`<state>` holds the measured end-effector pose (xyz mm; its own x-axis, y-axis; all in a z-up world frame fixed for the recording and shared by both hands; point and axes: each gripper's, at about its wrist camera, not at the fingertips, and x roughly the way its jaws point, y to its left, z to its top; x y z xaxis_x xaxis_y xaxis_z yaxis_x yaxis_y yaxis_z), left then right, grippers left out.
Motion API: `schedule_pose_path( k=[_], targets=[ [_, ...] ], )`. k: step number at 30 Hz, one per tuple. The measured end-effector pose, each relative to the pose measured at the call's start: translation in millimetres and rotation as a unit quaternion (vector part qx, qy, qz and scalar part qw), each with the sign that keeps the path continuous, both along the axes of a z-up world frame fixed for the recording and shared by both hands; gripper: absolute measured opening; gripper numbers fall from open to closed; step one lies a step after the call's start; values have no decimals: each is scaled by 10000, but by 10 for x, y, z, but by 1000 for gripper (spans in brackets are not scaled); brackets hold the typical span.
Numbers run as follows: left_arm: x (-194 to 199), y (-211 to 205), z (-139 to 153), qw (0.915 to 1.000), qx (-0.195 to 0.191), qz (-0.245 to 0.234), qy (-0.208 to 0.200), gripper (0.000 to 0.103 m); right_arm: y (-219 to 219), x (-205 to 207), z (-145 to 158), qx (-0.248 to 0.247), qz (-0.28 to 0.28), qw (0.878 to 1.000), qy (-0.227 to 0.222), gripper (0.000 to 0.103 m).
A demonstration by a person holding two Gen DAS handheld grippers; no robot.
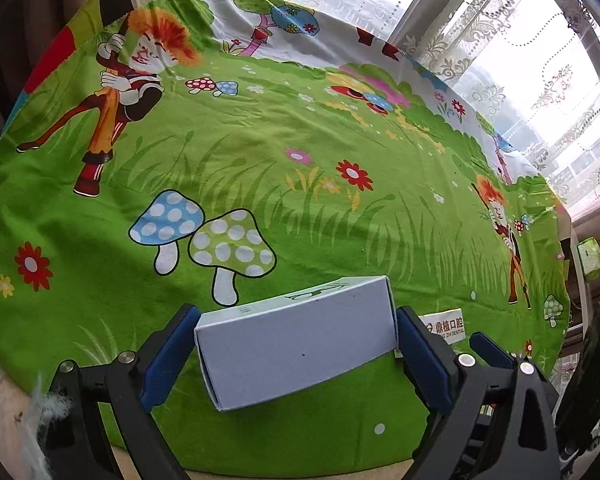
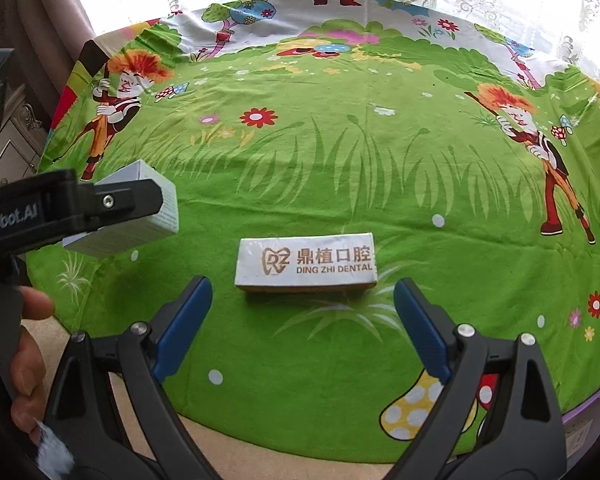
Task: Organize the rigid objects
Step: 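Grasp the long white box with the left tool while the right tool grasps the DING ZHI DENTAL box, then carry the long white box and dental box over the storage box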
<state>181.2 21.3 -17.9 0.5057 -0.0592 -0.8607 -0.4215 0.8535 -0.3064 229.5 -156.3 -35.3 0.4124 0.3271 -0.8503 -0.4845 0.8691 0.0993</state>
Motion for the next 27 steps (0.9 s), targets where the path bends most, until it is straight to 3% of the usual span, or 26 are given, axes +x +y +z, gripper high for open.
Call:
schedule_pose_path(
  k=[10,14,17,27],
  targets=[
    [-294,-60,29,9997,10,-54,-253,97,158,150,-188,-388,-49,9992,113,93],
    [-299,-85,21,9995,73,-68,-313,97,189,115,-175,-485,-19,9988,-43,85],
    [-317,-96,7,9995,93,-72,-305,97,151,83,-171,-497,-112,9987,-97,84],
    [-612,-151,148,9984,172,-64,-535,97,-81,-320,163,-410,-375,9964,-638,84]
  ],
)
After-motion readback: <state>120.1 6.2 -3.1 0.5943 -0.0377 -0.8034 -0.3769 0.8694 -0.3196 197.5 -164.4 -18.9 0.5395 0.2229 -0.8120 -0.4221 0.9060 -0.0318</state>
